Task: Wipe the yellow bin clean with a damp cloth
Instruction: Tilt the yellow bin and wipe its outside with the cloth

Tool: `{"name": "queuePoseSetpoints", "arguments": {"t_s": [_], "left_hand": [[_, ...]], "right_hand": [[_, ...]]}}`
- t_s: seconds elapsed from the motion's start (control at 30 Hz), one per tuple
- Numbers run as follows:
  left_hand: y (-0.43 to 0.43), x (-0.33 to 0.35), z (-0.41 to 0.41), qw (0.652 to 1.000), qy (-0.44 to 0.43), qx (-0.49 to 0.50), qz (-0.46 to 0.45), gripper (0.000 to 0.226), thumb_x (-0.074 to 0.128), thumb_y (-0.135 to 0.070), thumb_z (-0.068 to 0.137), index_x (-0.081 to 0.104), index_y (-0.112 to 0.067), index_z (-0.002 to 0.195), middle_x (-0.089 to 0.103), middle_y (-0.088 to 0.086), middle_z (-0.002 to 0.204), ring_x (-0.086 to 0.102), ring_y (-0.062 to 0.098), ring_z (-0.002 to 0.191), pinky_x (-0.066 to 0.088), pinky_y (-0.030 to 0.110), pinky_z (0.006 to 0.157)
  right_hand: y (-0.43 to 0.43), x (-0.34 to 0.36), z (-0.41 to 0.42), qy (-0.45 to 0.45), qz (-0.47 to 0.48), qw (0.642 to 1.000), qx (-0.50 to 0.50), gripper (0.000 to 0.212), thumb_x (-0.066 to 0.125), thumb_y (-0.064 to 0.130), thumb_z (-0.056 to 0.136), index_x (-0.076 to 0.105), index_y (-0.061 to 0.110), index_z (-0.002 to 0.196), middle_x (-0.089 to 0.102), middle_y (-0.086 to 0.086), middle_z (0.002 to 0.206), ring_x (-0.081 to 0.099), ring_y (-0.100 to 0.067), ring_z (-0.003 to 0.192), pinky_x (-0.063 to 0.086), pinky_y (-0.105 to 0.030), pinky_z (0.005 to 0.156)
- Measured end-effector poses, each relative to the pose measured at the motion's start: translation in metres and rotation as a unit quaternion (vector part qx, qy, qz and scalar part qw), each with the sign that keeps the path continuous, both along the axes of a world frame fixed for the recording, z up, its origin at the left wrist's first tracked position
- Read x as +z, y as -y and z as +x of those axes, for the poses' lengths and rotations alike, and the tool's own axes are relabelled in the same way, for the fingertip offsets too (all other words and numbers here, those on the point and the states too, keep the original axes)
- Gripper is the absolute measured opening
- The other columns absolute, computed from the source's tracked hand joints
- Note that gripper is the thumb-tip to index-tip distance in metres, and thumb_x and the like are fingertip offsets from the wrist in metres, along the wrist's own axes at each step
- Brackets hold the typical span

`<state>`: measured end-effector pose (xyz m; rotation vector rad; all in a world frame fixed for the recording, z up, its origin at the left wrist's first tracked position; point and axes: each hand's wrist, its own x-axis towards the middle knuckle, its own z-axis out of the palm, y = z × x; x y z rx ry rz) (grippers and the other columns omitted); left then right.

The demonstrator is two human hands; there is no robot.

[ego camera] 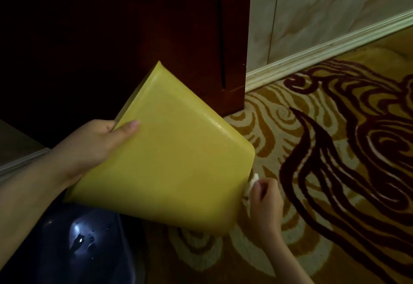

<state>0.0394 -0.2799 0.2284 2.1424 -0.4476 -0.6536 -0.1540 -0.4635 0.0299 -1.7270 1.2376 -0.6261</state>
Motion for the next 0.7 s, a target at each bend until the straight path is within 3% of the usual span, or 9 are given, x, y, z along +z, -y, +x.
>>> {"name": "queuePoseSetpoints", "arguments": {"t_s": [0.13, 0.3, 0.43, 0.53, 0.63, 0.7], "left_hand": [[-0.019, 0.0, 0.006, 0.999, 0.021, -0.024, 0.013, 0.07, 0.062, -0.085, 0.037, 0.074, -0.035, 0.084, 0.079, 0.0, 0.079, 0.075, 0.019, 0.068, 0.055, 0.03, 0.058], [-0.049, -0.007, -0.003, 0.996, 0.034, -0.062, 0.061, 0.053, 0.056, -0.083, 0.051, 0.072, -0.046, 0.085, 0.078, -0.013, 0.078, 0.074, 0.007, 0.068, 0.054, 0.014, 0.054], [-0.074, -0.002, -0.008, 0.991, -0.019, -0.078, 0.11, 0.053, 0.062, -0.082, 0.044, 0.07, -0.053, 0.088, 0.076, -0.02, 0.085, 0.073, 0.002, 0.077, 0.051, 0.007, 0.059], [-0.078, 0.012, -0.005, 0.983, -0.034, -0.118, 0.138, 0.054, 0.063, -0.081, 0.045, 0.06, -0.065, 0.097, 0.068, -0.035, 0.099, 0.068, -0.008, 0.088, 0.048, 0.003, 0.064], [-0.045, 0.034, -0.013, 0.989, -0.046, -0.119, 0.079, 0.064, 0.067, -0.081, 0.037, 0.055, -0.07, 0.099, 0.067, -0.033, 0.104, 0.068, 0.0, 0.096, 0.055, 0.018, 0.069], [-0.01, 0.044, -0.018, 0.994, -0.036, -0.103, 0.014, 0.066, 0.062, -0.082, 0.043, 0.063, -0.055, 0.103, 0.074, -0.017, 0.1, 0.072, 0.01, 0.092, 0.057, 0.032, 0.073]], "right_hand": [[0.003, 0.028, 0.008, 0.099, -0.047, 0.994, -0.004, 0.015, 0.049, 0.013, 0.093, 0.05, 0.023, 0.082, 0.053, 0.004, 0.069, 0.049, -0.007, 0.056, 0.038, -0.017, 0.045], [-0.002, 0.077, 0.026, 0.21, -0.101, 0.972, 0.026, 0.013, 0.05, 0.011, 0.092, 0.05, 0.022, 0.086, 0.049, 0.009, 0.067, 0.05, -0.002, 0.056, 0.04, -0.009, 0.043], [-0.002, 0.115, 0.046, 0.264, -0.126, 0.953, 0.075, 0.008, 0.049, 0.008, 0.093, 0.051, 0.016, 0.091, 0.048, 0.009, 0.069, 0.046, -0.004, 0.052, 0.037, -0.01, 0.043], [-0.02, 0.137, 0.06, 0.267, -0.177, 0.935, 0.149, 0.004, 0.052, 0.006, 0.092, 0.055, 0.007, 0.091, 0.047, 0.011, 0.072, 0.044, -0.003, 0.057, 0.038, -0.013, 0.049], [-0.046, 0.143, 0.062, 0.24, -0.261, 0.92, 0.165, 0.004, 0.055, 0.004, 0.089, 0.058, 0.003, 0.086, 0.054, 0.0, 0.074, 0.048, -0.009, 0.06, 0.042, -0.024, 0.05], [-0.06, 0.142, 0.06, 0.235, -0.286, 0.912, 0.174, 0.009, 0.053, 0.009, 0.087, 0.058, 0.003, 0.084, 0.056, -0.006, 0.074, 0.05, -0.015, 0.059, 0.042, -0.029, 0.048]]}}
